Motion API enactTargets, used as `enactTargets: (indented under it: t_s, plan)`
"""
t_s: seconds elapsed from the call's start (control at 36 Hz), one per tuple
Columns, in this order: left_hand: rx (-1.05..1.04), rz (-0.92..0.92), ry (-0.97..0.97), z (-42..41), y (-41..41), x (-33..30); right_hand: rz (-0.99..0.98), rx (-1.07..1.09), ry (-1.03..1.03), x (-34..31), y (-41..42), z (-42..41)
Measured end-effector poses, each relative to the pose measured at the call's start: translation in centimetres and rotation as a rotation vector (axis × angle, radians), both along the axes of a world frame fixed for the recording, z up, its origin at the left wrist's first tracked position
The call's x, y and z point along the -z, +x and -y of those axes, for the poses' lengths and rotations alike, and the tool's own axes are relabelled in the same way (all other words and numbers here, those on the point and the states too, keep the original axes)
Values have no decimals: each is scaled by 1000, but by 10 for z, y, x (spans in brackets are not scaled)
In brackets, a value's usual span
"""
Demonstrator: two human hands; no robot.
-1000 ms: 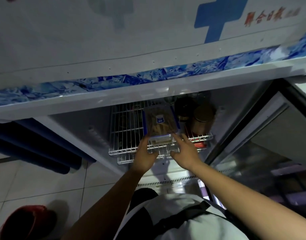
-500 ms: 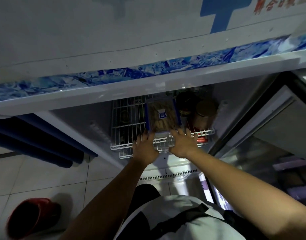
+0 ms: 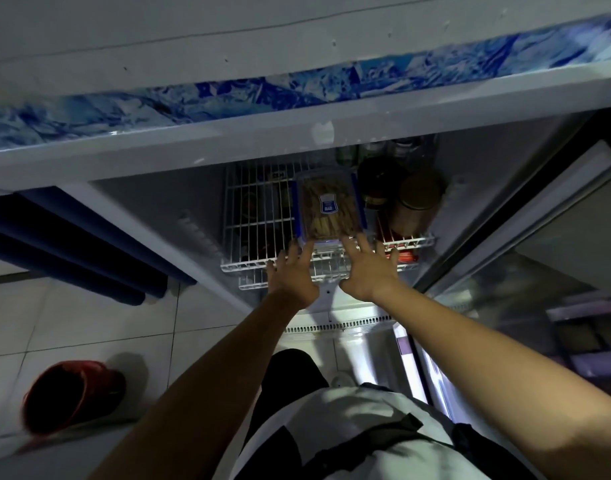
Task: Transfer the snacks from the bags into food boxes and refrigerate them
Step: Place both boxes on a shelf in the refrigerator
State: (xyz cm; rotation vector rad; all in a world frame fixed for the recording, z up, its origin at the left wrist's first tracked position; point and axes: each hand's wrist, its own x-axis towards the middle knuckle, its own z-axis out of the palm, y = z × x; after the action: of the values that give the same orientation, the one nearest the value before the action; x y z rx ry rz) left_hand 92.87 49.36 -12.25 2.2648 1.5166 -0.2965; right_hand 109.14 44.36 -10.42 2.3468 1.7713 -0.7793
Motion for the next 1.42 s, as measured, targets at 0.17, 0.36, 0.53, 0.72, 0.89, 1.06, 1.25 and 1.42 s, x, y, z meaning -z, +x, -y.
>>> enactTargets:
  t_s: [0.17,0.36,0.53,0.72,0.89,1.06,1.25,1.42]
  plan:
    - [-3,18,-15,0,0,-5,33,-14,-11,3,-2,2]
    - [-64,145,-102,-4,-2,-14,75,-40,-20,4,0,1]
    - [-140,264,-130,18,-31,-24,169,-74,28,-4,-4,18]
    - [-256,383,-106,99,-115,-40,28,-122,85,-17,-56,68]
    - [-509,387,-44,188,-216,-57,-136,-335,110,-49,-167,110]
    - [-770,348,46,293,-329,-77,-237,-629,154,-83,-292,161]
    - [-1122,346,198,418,-430,-96,-370,-847,93,-90,-413,231]
    - [-1366,375,262,505,-490,-93,-427,-978,23,-86,-493,274]
